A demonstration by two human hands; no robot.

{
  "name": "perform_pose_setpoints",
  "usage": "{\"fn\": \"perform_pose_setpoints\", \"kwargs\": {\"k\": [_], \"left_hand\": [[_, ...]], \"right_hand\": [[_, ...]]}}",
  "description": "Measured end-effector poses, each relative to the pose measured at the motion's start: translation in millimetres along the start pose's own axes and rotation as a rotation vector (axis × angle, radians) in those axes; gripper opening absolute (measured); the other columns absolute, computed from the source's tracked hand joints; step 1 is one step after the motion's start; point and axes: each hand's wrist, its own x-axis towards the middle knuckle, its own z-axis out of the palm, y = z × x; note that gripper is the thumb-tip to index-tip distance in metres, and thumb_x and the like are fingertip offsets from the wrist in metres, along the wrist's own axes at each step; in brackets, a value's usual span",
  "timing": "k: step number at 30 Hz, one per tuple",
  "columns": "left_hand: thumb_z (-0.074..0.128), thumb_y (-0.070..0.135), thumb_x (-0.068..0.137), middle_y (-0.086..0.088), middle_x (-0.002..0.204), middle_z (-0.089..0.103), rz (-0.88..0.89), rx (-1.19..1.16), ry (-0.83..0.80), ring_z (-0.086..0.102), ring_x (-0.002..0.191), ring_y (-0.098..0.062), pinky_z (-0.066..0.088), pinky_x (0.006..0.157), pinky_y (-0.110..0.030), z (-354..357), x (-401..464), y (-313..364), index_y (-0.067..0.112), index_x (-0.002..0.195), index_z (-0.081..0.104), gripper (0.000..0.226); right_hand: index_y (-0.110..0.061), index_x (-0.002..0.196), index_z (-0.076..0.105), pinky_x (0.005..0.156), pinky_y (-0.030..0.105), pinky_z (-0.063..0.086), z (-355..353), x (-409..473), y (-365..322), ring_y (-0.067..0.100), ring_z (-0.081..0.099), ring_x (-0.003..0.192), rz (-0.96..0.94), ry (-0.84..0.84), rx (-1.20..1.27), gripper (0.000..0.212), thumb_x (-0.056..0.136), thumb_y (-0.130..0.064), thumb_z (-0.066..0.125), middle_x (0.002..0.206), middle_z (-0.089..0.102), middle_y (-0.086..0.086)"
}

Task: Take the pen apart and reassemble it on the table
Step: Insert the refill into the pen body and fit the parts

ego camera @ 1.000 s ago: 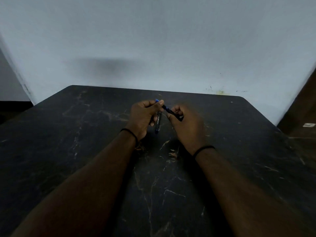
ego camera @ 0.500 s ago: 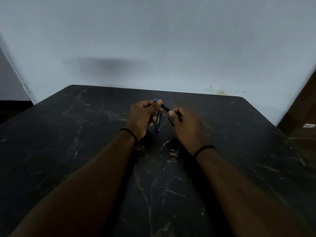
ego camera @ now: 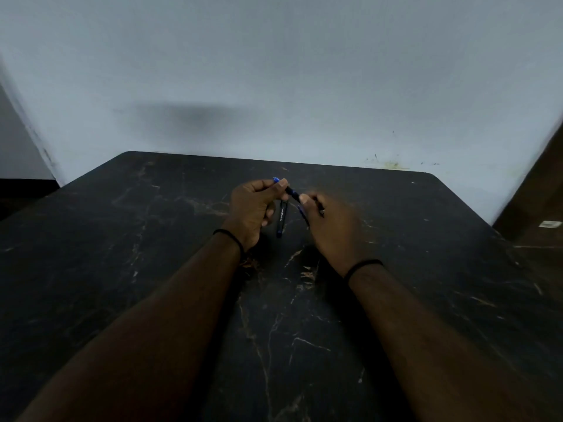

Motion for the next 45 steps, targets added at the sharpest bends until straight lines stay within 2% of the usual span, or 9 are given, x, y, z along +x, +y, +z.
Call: {"fn": "perform_pose_setpoints", "kwargs": {"k": [4, 12, 17, 23, 28, 33, 37, 41, 45], "left_hand": [[0.067, 0.019, 0.093, -0.002, 0.072, 0.070, 0.008, -0.001, 0.004, 0.037, 0.039, -0.007, 0.025, 0.034, -0.017, 0.2, 1.3, -1.3, 0.005, 0.091, 0.071, 0.015], [0.066, 0.016, 0.093, -0.002, 0.071, 0.069, 0.014, -0.013, 0.015, 0.036, 0.036, -0.006, 0.024, 0.033, -0.017, -0.3, 0.0, 0.6, 0.006, 0.087, 0.071, 0.013], [0.065, 0.016, 0.094, -0.002, 0.070, 0.068, 0.017, -0.018, 0.010, 0.036, 0.037, -0.006, 0.023, 0.033, -0.017, 1.2, -1.9, 1.6, 0.005, 0.088, 0.070, 0.013], [0.065, 0.016, 0.094, -0.003, 0.072, 0.068, 0.014, -0.010, 0.019, 0.036, 0.037, -0.006, 0.024, 0.033, -0.018, -0.5, -1.9, 2.7, 0.002, 0.093, 0.069, 0.015], [0.064, 0.016, 0.094, -0.005, 0.074, 0.067, 0.014, -0.002, 0.016, 0.036, 0.038, -0.006, 0.023, 0.033, -0.018, -0.2, -1.9, 2.2, -0.003, 0.099, 0.069, 0.020], [0.064, 0.016, 0.095, -0.002, 0.071, 0.067, 0.008, -0.009, 0.022, 0.036, 0.038, -0.006, 0.024, 0.033, -0.017, -0.1, -1.0, 1.9, -0.007, 0.104, 0.068, 0.025], [0.064, 0.015, 0.094, -0.002, 0.070, 0.067, 0.013, -0.024, 0.026, 0.035, 0.036, -0.006, 0.023, 0.033, -0.016, -0.9, 0.8, 0.0, -0.002, 0.097, 0.069, 0.018], [0.065, 0.016, 0.094, -0.003, 0.070, 0.068, 0.014, -0.029, 0.019, 0.036, 0.036, -0.006, 0.024, 0.033, -0.016, -2.0, 2.7, -2.2, -0.003, 0.099, 0.069, 0.020], [0.066, 0.017, 0.094, 0.000, 0.068, 0.069, 0.013, -0.034, 0.019, 0.036, 0.037, -0.006, 0.025, 0.033, -0.017, -3.2, 3.6, -3.2, -0.001, 0.099, 0.070, 0.019]], "right_hand": [[-0.039, 0.089, 0.047, 0.062, 0.029, 0.049, 3.4, 0.7, 6.3, 0.000, 0.056, 0.072, 0.048, 0.049, 0.074, 0.029, 0.081, -0.036, 0.074, 0.078, 0.056, -0.018], [-0.030, 0.074, 0.053, 0.058, 0.027, 0.039, 2.4, 0.5, 3.4, 0.001, 0.052, 0.063, 0.010, 0.016, -0.019, 0.041, 0.089, -0.063, 0.034, 0.066, 0.055, -0.012], [-0.039, 0.089, 0.047, 0.061, 0.031, 0.048, 3.2, 0.8, 6.1, 0.000, 0.056, 0.070, 0.064, 0.066, 0.058, 0.027, 0.080, -0.036, 0.072, 0.074, 0.056, -0.017], [-0.025, 0.081, 0.061, 0.065, 0.035, 0.048, 1.3, 1.1, 4.4, 0.011, 0.057, 0.068, 0.002, -0.008, -0.023, 0.040, 0.092, -0.057, 0.040, 0.070, 0.060, -0.007], [-0.039, 0.090, 0.051, 0.062, 0.019, 0.044, 4.5, 1.0, 7.5, -0.005, 0.054, 0.073, 0.051, 0.032, 0.059, 0.026, 0.082, -0.032, 0.075, 0.078, 0.055, -0.019], [-0.031, 0.082, 0.052, 0.059, 0.032, 0.044, 4.2, 1.7, 9.2, 0.005, 0.054, 0.066, 0.028, 0.005, 0.005, 0.015, 0.093, -0.040, 0.057, 0.068, 0.057, -0.010], [-0.025, 0.079, 0.056, 0.061, 0.029, 0.037, 3.6, 0.7, 3.8, 0.009, 0.053, 0.065, -0.007, -0.025, -0.043, 0.044, 0.092, -0.059, 0.032, 0.068, 0.054, -0.009], [-0.037, 0.095, 0.051, 0.062, 0.026, 0.047, 3.7, 0.7, 3.8, 0.001, 0.056, 0.073, 0.049, 0.028, 0.070, 0.026, 0.082, -0.038, 0.073, 0.080, 0.057, -0.015], [-0.030, 0.083, 0.054, 0.063, 0.034, 0.051, 1.3, 1.0, 5.0, 0.006, 0.057, 0.071, 0.037, 0.011, 0.000, 0.015, 0.087, -0.034, 0.068, 0.073, 0.059, -0.011]]}}
